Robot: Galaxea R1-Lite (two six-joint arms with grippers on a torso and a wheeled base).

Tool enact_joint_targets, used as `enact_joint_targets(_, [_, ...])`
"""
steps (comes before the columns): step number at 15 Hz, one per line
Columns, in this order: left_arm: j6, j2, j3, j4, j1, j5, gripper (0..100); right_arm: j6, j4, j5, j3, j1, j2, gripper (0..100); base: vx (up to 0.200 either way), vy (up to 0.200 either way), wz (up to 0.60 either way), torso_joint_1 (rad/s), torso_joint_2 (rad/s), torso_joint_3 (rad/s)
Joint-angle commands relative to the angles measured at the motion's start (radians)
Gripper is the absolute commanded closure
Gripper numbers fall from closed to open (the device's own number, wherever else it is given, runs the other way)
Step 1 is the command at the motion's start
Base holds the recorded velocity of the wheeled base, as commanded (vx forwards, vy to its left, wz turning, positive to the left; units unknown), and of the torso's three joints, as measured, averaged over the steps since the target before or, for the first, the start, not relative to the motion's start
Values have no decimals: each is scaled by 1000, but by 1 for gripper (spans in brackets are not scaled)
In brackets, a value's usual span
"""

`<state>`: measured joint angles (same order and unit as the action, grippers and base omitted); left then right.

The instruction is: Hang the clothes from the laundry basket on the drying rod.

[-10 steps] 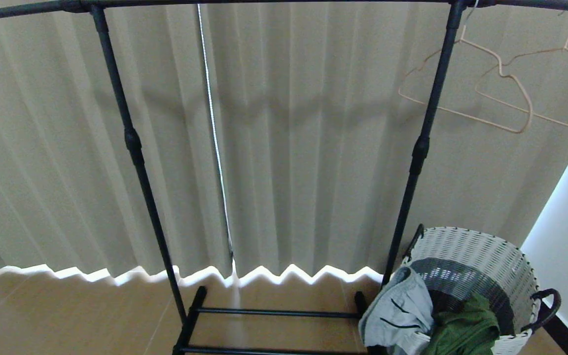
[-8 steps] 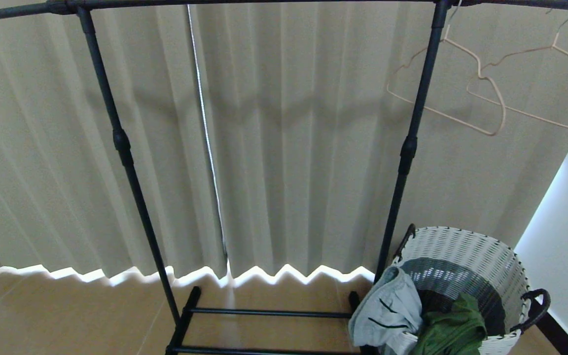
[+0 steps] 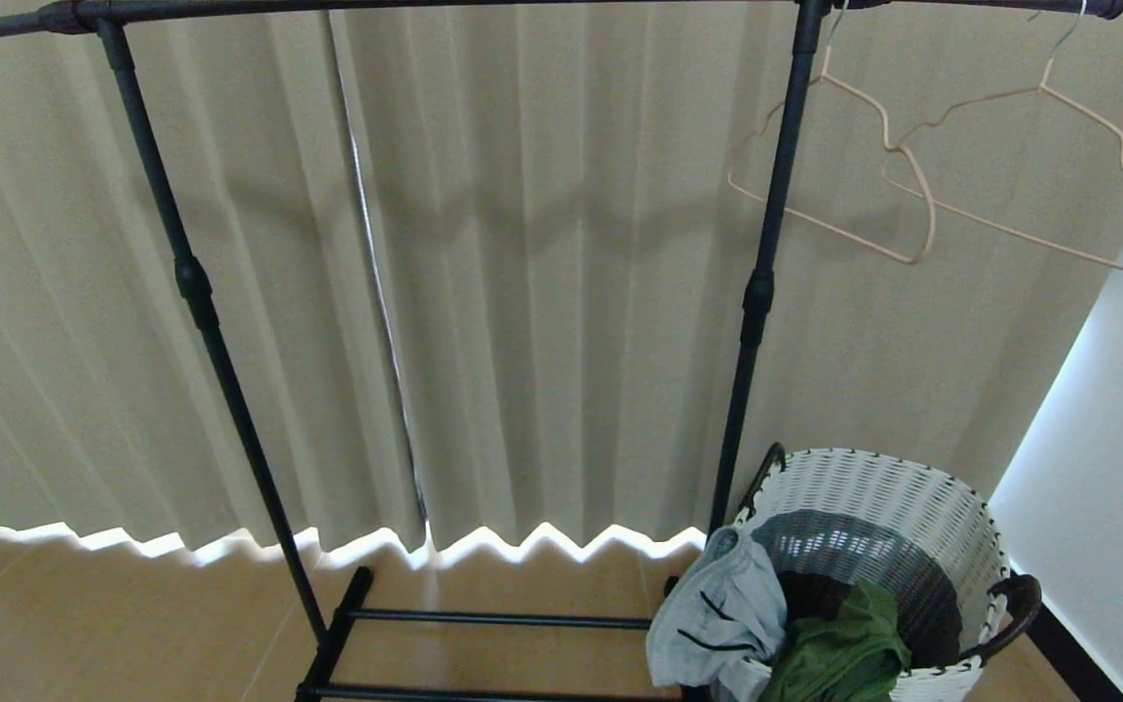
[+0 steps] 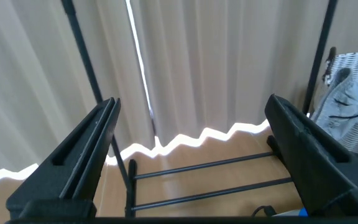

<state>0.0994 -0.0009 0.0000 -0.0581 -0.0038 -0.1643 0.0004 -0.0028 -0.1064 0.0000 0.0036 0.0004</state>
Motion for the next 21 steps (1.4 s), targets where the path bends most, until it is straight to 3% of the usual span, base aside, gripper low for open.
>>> enact_joint_targets(1, [0, 1, 0, 0, -1, 0, 0, 1, -2, 1, 0, -1, 0, 0, 0, 0, 0, 0, 0, 0])
enact_joint_targets(3, [0, 1, 0, 0, -1, 0, 0, -2, -2, 1, 0, -1, 0, 0, 0, 0, 0, 0, 0, 0])
enact_joint_targets(10, [0, 1, 0, 0, -1, 0, 0, 24, -3, -1, 0, -1, 0, 0, 171, 0, 0, 2, 2, 2])
enact_joint_targets(12, [0, 1, 0, 0, -1, 0, 0, 12, -14, -12, 0, -1, 0, 0, 0, 0, 0, 0, 0, 0])
enact_joint_targets(13, [0, 1, 0, 0, -1, 0, 0, -57, -6, -4, -64, -1, 0, 0, 0, 0, 0, 0, 0, 0])
enact_joint_targets(14, [0, 1, 0, 0, -1, 0, 0, -68, -2, -4, -75, -1, 1, 0, 0, 0, 0, 0, 0, 0])
enact_joint_targets(15, [0, 1, 0, 0, -1, 0, 0, -198, 125, -6, -193, 12, 56, 0, 0, 0, 0, 0, 0, 0])
enact_joint_targets(16, [0, 1, 0, 0, -1, 0, 0, -301, 208, -6, -239, 26, 105, 0, 0, 0, 0, 0, 0, 0])
enact_joint_targets(17, [-1, 1, 0, 0, -1, 0, 0, -339, 242, -9, -261, 36, 155, 0, 0, 0, 0, 0, 0, 0])
enact_joint_targets(21, [-4, 1, 0, 0, -1, 2, 0, -349, 227, -12, -310, 52, 619, 0, 0, 0, 0, 0, 0, 0])
